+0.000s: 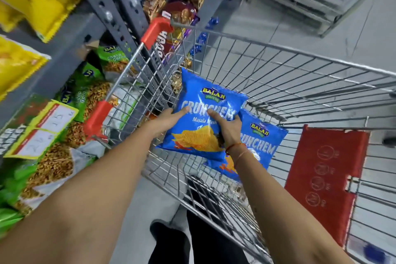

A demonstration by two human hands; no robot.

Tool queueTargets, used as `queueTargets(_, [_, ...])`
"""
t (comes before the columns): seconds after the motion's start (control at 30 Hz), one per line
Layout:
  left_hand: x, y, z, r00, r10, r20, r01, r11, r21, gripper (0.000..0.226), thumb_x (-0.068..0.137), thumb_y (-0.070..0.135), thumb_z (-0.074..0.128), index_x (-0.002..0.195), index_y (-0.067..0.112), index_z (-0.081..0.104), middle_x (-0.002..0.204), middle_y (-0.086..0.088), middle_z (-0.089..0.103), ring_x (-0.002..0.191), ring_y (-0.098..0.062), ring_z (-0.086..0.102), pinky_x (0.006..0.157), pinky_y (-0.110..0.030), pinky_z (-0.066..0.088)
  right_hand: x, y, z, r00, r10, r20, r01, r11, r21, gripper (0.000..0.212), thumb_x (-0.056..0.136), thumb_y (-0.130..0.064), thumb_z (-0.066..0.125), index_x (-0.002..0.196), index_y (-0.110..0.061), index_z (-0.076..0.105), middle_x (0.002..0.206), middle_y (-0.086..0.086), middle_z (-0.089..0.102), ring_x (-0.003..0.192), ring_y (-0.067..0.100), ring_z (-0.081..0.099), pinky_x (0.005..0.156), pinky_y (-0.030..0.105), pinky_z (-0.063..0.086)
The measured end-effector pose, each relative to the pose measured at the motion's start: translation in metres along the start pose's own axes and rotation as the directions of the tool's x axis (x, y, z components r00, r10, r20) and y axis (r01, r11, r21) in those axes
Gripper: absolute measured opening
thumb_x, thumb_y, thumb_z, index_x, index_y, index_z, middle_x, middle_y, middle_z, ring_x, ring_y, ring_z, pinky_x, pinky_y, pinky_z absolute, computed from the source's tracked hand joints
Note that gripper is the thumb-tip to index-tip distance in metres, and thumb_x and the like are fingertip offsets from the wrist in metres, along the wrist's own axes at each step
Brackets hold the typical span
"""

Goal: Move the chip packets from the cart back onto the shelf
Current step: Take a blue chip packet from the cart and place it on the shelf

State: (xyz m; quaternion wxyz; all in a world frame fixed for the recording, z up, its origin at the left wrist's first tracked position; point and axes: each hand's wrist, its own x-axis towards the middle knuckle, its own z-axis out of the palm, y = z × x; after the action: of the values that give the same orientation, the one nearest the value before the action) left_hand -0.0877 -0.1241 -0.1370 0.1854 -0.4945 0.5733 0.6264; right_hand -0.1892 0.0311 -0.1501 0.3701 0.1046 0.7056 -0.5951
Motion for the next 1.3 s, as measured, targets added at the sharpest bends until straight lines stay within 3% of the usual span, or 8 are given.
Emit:
queueTargets(0.13, [-0.051, 0.033, -0.008, 0.968, 0.213, -0.131, -0.220, 0.975, -0.043, 0.052, 0.087, 0.049, 0.051, 0.122, 0.011, 0.047, 0.109, 0.001, 0.052, 0.084, -0.013, 0.056, 0.067, -0.022, 0.044, -0.029, -0.055, 0.000, 0.989, -0.129, 0.075, 0.123, 0.990, 0.073, 0.065, 0.067, -0.014, 0.086, 0.123, 0.000, 0.056, 0.111, 0.014, 0.072, 0.095, 0.023, 0.073, 0.081, 0.039, 0.060])
queueTargets(0.27, [-0.113, 0.066, -0.026, 0.886, 0.400, -0.236, -0.430, 0.898, -0.093, 0.082, 0.055, 0.077, 0.065, 0.103, 0.011, 0.056, 0.110, -0.002, 0.065, 0.095, -0.019, 0.064, 0.088, -0.042, 0.050, -0.072, -0.124, 0.003, 0.949, -0.299, 0.104, 0.285, 0.949, 0.132, 0.057, 0.067, -0.011, 0.085, 0.118, 0.002, 0.061, 0.099, 0.007, 0.075, 0.085, 0.014, 0.073, 0.072, 0.030, 0.060])
queueTargets(0.33, [-0.153, 0.086, -0.033, 0.831, 0.503, -0.238, -0.540, 0.831, -0.132, 0.056, 0.072, 0.061, 0.064, 0.106, 0.017, 0.053, 0.104, 0.005, 0.065, 0.083, -0.003, 0.066, 0.078, -0.023, 0.053, -0.097, -0.158, 0.005, 0.913, -0.393, 0.114, 0.366, 0.909, 0.199, 0.050, 0.069, -0.003, 0.082, 0.114, 0.005, 0.063, 0.090, 0.003, 0.076, 0.079, 0.013, 0.073, 0.067, 0.027, 0.057])
queueTargets(0.4, [-0.195, 0.103, -0.038, 0.768, 0.604, -0.214, -0.636, 0.758, -0.145, 0.028, 0.086, 0.040, 0.057, 0.109, 0.026, 0.048, 0.100, 0.014, 0.062, 0.074, 0.008, 0.064, 0.064, -0.008, 0.049, -0.129, -0.194, 0.009, 0.865, -0.480, 0.142, 0.436, 0.862, 0.257, 0.046, 0.068, 0.001, 0.081, 0.111, 0.003, 0.064, 0.084, 0.000, 0.077, 0.077, 0.014, 0.073, 0.065, 0.026, 0.057])
queueTargets(0.6, [-0.322, 0.141, -0.074, 0.493, 0.808, -0.323, -0.855, 0.518, -0.009, 0.050, 0.081, 0.041, 0.062, 0.125, 0.025, 0.044, 0.111, 0.013, 0.060, 0.083, 0.013, 0.062, 0.069, -0.007, 0.049, -0.232, -0.292, 0.034, 0.701, -0.686, 0.195, 0.614, 0.720, 0.325, 0.073, 0.051, -0.032, 0.094, 0.111, -0.001, 0.065, 0.110, 0.017, 0.072, 0.097, 0.026, 0.071, 0.084, 0.039, 0.058])
queueTargets(0.73, [-0.406, 0.156, -0.102, 0.326, 0.855, -0.404, -0.922, 0.382, 0.065, 0.028, 0.083, 0.033, 0.064, 0.109, 0.030, 0.052, 0.106, 0.015, 0.064, 0.080, 0.009, 0.065, 0.067, -0.010, 0.050, -0.303, -0.348, 0.058, 0.565, -0.779, 0.272, 0.649, 0.624, 0.436, 0.050, 0.069, -0.010, 0.083, 0.111, 0.009, 0.063, 0.098, 0.016, 0.074, 0.079, 0.016, 0.072, 0.069, 0.026, 0.058])
queueTargets(1.0, [-0.548, 0.151, -0.166, 0.017, 0.785, -0.619, -0.956, 0.195, 0.221, 0.049, 0.064, 0.046, 0.066, 0.109, 0.027, 0.060, 0.109, 0.006, 0.069, 0.093, -0.008, 0.067, 0.078, -0.022, 0.054, -0.423, -0.418, 0.144, 0.313, -0.878, 0.362, 0.663, 0.475, 0.579, 0.057, 0.062, -0.020, 0.088, 0.110, 0.001, 0.067, 0.104, 0.014, 0.075, 0.099, 0.030, 0.071, 0.089, 0.046, 0.058])
queueTargets(1.3, [-0.610, 0.118, -0.258, -0.116, 0.595, -0.796, -0.947, 0.175, 0.269, 0.027, 0.086, 0.025, 0.061, 0.113, 0.021, 0.056, 0.102, 0.004, 0.068, 0.072, 0.001, 0.069, 0.058, -0.011, 0.051, -0.501, -0.434, 0.266, 0.123, -0.843, 0.523, 0.640, 0.470, 0.607, 0.097, 0.039, -0.053, 0.093, 0.118, -0.007, 0.061, 0.108, 0.006, 0.075, 0.098, 0.023, 0.072, 0.092, 0.045, 0.056])
